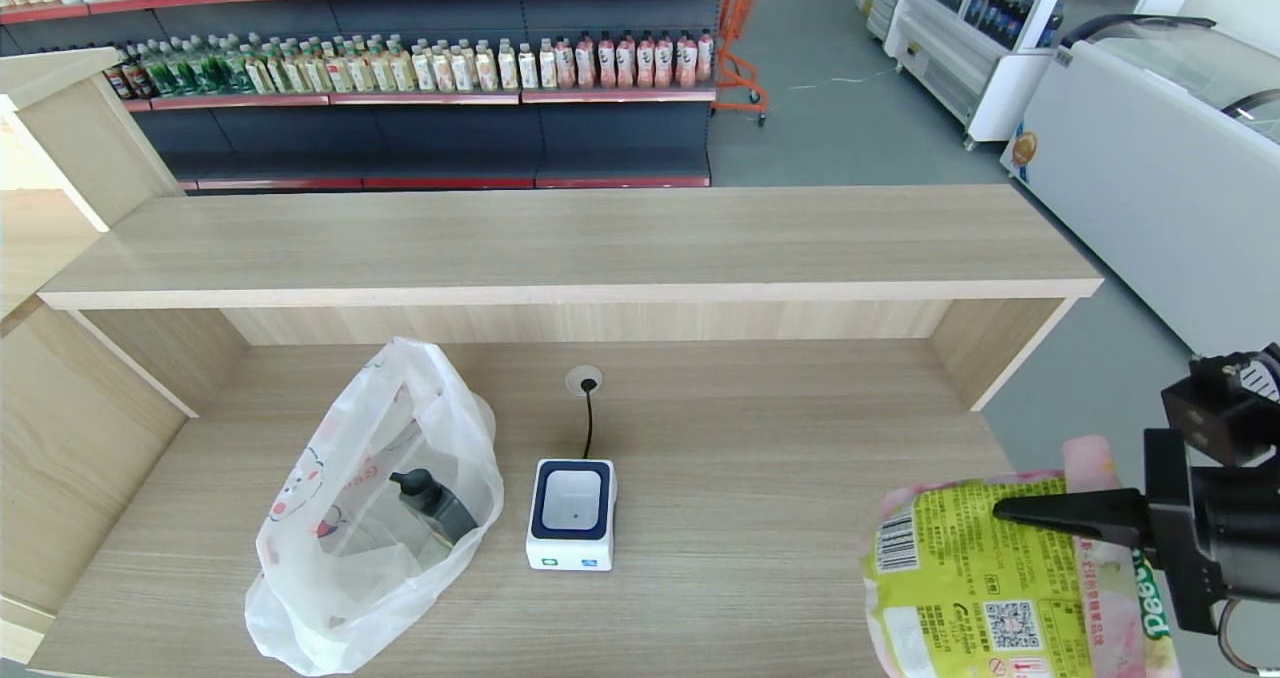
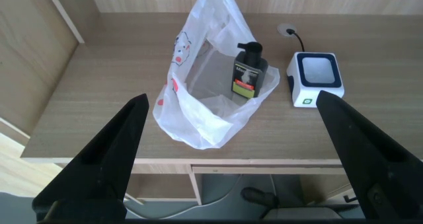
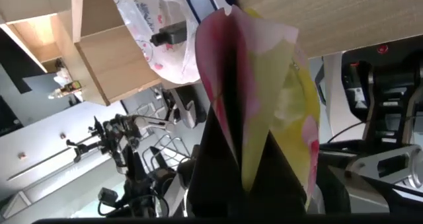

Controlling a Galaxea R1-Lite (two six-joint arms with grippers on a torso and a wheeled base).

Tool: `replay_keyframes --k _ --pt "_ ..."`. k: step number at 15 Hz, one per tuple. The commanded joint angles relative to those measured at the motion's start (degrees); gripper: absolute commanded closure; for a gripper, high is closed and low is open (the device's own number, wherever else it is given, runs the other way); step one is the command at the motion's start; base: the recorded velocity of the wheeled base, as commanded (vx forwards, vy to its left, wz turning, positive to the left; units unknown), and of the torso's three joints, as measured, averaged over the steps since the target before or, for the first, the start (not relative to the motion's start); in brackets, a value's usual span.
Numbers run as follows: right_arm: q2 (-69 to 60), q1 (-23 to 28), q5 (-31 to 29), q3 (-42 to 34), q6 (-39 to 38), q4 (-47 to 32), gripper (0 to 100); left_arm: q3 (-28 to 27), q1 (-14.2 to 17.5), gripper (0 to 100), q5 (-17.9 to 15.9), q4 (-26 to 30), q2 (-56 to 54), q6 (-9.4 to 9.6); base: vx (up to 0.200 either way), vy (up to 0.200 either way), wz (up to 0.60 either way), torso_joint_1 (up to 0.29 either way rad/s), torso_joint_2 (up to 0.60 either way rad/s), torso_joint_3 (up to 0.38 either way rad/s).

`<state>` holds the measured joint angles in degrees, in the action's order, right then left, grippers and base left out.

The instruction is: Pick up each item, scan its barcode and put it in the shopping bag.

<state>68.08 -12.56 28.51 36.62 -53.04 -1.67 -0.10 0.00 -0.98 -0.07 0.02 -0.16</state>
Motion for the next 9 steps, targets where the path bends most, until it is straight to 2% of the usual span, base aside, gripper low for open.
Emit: replay_keyframes --k 1,2,3,5,9 --pt "-0.15 -1.15 -0.04 -0.23 -0.48 -0.09 100 0.01 0.00 0 0.01 -0.01 -0.02 -0.02 0.000 0.000 0.00 0.000 0.00 0.000" --pt "-0.23 -1.15 -0.04 -0.32 -0.48 0.00 100 0.01 0.00 0 0.01 -0.01 -0.02 -0.02 0.000 0.000 0.00 0.000 0.00 0.000" --pt "-0.41 -1.15 0.05 -0.50 -0.40 0.00 100 0.01 0.00 0 0.10 -0.10 -0.02 -0.90 0.000 0.000 0.00 0.000 0.00 0.000" --pt "-0.50 -1.07 -0.04 -0.50 -0.40 0.00 100 0.01 0.00 0 0.01 -0.01 -0.02 -0.19 0.000 0.000 0.00 0.000 0.00 0.000" --pt "-0.94 -0.89 -0.04 -1.11 -0.22 0.09 100 0.01 0.00 0 0.01 -0.01 -0.02 -0.19 0.000 0.000 0.00 0.000 0.00 0.000"
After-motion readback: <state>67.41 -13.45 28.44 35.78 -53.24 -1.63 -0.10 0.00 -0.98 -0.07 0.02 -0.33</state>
